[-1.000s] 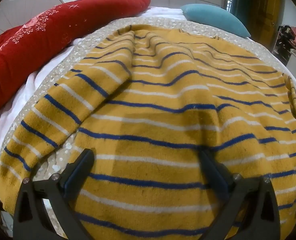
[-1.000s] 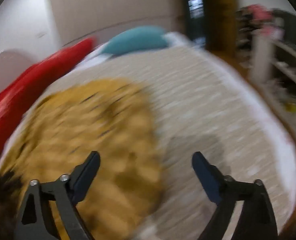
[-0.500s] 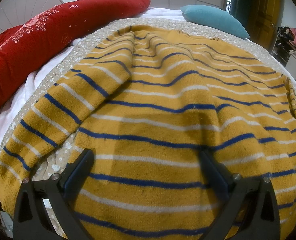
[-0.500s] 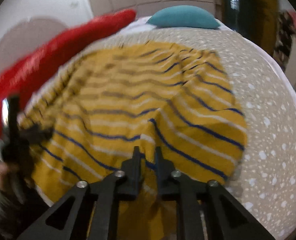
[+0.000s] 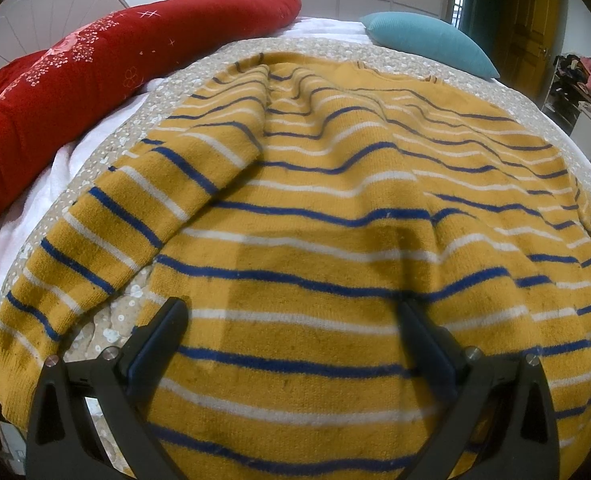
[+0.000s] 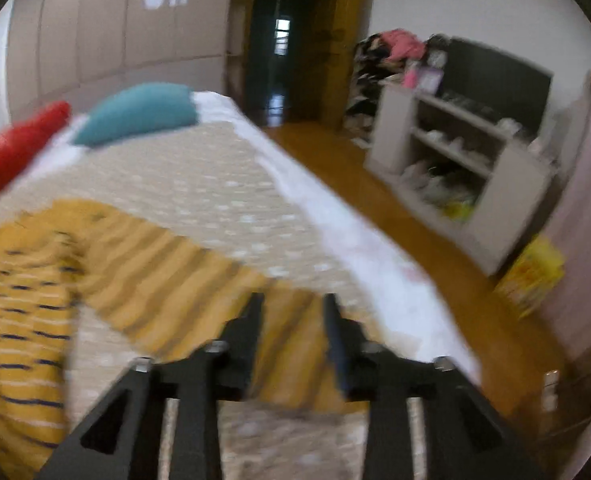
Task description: Fold small clothes
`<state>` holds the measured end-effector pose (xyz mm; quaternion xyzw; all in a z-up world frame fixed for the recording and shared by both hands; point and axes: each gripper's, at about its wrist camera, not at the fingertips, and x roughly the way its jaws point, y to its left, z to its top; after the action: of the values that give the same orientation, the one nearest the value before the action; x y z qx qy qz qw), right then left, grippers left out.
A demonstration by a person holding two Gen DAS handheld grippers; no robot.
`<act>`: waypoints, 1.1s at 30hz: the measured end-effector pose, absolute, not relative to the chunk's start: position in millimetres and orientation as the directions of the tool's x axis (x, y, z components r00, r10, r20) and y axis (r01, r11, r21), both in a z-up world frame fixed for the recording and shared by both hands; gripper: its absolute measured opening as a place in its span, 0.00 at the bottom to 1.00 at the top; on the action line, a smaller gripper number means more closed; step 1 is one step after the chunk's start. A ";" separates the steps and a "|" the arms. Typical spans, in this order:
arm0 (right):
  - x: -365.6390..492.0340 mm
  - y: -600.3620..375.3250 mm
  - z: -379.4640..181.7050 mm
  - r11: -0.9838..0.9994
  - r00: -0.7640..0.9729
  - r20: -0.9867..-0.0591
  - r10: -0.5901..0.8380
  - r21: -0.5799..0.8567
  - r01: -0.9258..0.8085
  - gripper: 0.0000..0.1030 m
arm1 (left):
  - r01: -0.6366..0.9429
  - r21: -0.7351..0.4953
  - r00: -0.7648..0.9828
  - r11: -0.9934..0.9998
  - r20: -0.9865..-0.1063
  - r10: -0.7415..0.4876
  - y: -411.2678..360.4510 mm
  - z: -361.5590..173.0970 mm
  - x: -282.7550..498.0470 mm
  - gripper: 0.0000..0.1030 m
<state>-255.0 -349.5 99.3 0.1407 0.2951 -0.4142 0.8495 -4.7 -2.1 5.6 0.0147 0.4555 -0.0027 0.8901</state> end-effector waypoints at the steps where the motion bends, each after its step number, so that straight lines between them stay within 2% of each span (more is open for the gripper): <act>1: -253.3 -342.7 98.9 0.644 0.512 -0.617 -0.598 0.010 0.765 0.49 | 0.019 0.019 0.578 1.000 -0.816 0.004 -1.7 5.0 -4.6 1.00; 3: -240.1 -322.0 94.9 0.730 0.595 -0.629 -0.501 0.062 0.681 0.49 | 0.026 0.011 0.566 1.000 -0.825 -0.006 -1.5 6.7 -4.4 1.00; 5: -216.8 -297.5 82.3 0.813 0.657 -0.672 -0.341 0.140 0.565 0.50 | 0.027 -0.015 0.542 1.000 -0.840 -0.027 2.4 12.6 -6.9 1.00; 8: -189.3 -267.1 57.8 0.868 0.676 -0.721 -0.151 0.231 0.440 0.51 | 0.011 -0.092 0.542 0.996 -0.836 -0.083 17.3 25.6 -18.4 1.00; 11: -178.5 -247.8 39.6 0.886 0.674 -0.738 -0.037 0.288 0.364 0.51 | -0.033 -0.101 0.565 0.994 -0.823 -0.064 39.5 35.5 -30.6 1.00; 15: -175.7 -231.0 26.7 0.895 0.668 -0.744 0.013 0.307 0.324 0.59 | -0.118 -0.126 0.549 0.985 -0.835 -0.041 72.6 34.9 -40.4 1.00; 22: -175.9 -214.7 16.2 0.905 0.651 -0.758 0.038 0.303 0.300 0.63 | -0.112 -0.153 0.582 0.982 -0.811 -0.060 82.0 29.1 -57.3 1.00; 31: -198.1 -206.0 16.3 0.894 0.659 -0.751 0.054 0.330 0.304 0.65 | -0.115 -0.204 0.581 0.972 -0.808 -0.101 84.4 26.9 -81.6 1.00; 33: -202.8 -201.9 16.5 0.894 0.662 -0.747 0.058 0.334 0.299 0.65 | -0.113 -0.200 0.577 0.973 -0.811 -0.100 82.0 26.7 -83.6 0.95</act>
<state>-202.8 -201.9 16.5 0.2202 0.4055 -0.0682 0.8845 -83.6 82.0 26.7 -0.1159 0.4598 0.0039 0.8804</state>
